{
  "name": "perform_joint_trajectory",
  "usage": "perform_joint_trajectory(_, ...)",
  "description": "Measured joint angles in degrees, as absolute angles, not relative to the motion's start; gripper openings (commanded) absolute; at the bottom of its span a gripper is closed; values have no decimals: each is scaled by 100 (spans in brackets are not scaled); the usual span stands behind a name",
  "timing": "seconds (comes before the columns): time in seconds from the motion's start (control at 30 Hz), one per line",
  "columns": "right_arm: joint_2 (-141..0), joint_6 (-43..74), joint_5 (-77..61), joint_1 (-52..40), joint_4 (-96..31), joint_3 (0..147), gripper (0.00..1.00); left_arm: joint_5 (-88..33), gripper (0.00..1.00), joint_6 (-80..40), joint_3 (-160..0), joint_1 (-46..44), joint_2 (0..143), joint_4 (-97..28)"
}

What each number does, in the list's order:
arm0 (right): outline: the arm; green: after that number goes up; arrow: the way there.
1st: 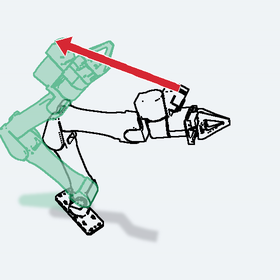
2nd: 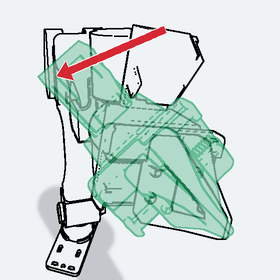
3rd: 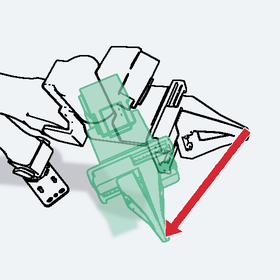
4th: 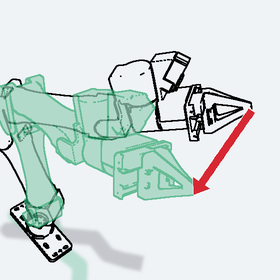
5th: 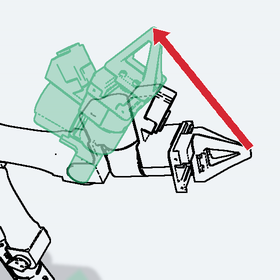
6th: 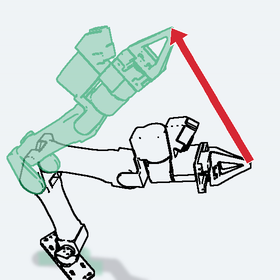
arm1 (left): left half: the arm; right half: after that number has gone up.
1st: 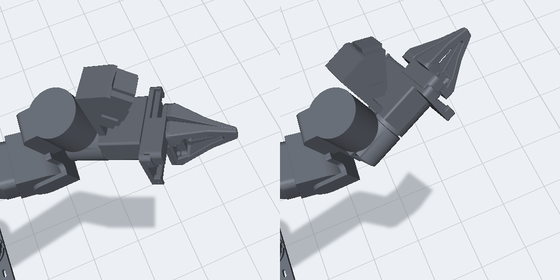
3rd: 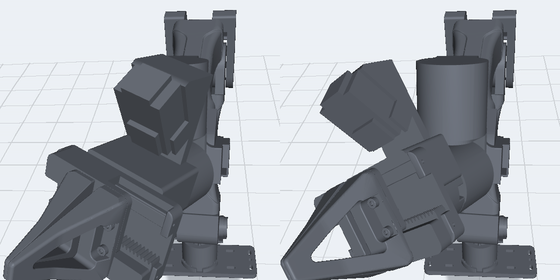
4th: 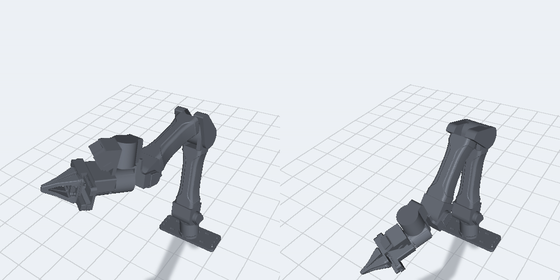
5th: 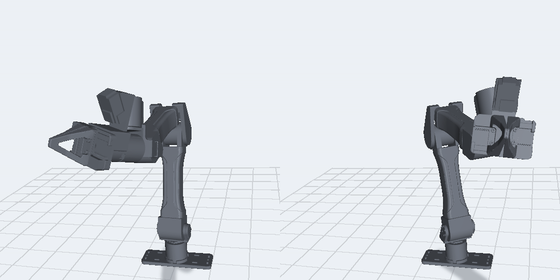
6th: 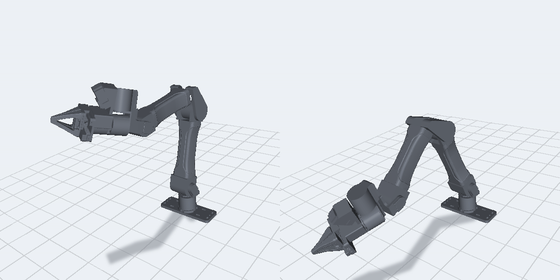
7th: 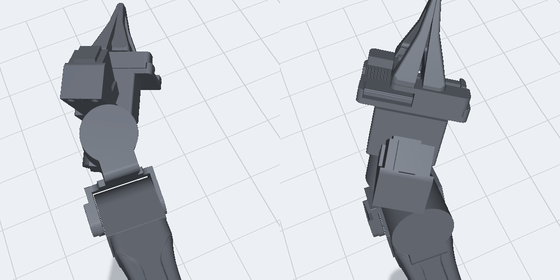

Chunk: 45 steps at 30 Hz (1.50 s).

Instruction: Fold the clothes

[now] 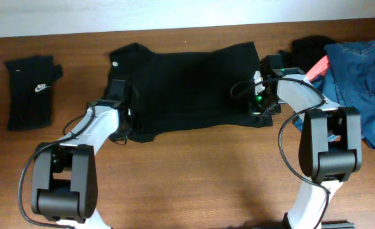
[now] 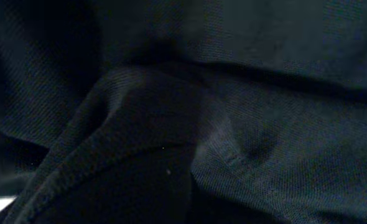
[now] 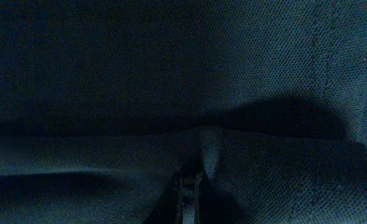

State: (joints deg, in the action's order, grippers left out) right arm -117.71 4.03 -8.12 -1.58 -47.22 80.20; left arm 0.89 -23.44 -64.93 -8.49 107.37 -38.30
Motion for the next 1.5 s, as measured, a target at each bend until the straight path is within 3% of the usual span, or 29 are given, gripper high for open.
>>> perform_joint_trajectory(0.57,-11456,429,-980,-185,-4582,7428,4,69,0,-2355,-6536,-633,10737,-4355)
perform_joint_trajectory(1.13,-11413,969,-607,-1157,-5253,7373,4,156,0,-2333,-6453,-596,10678,-5354)
perform_joint_trajectory(1.5,-11340,1070,-569,-1127,-5264,7293,4,156,0,-2335,-6320,-596,9487,-5172)
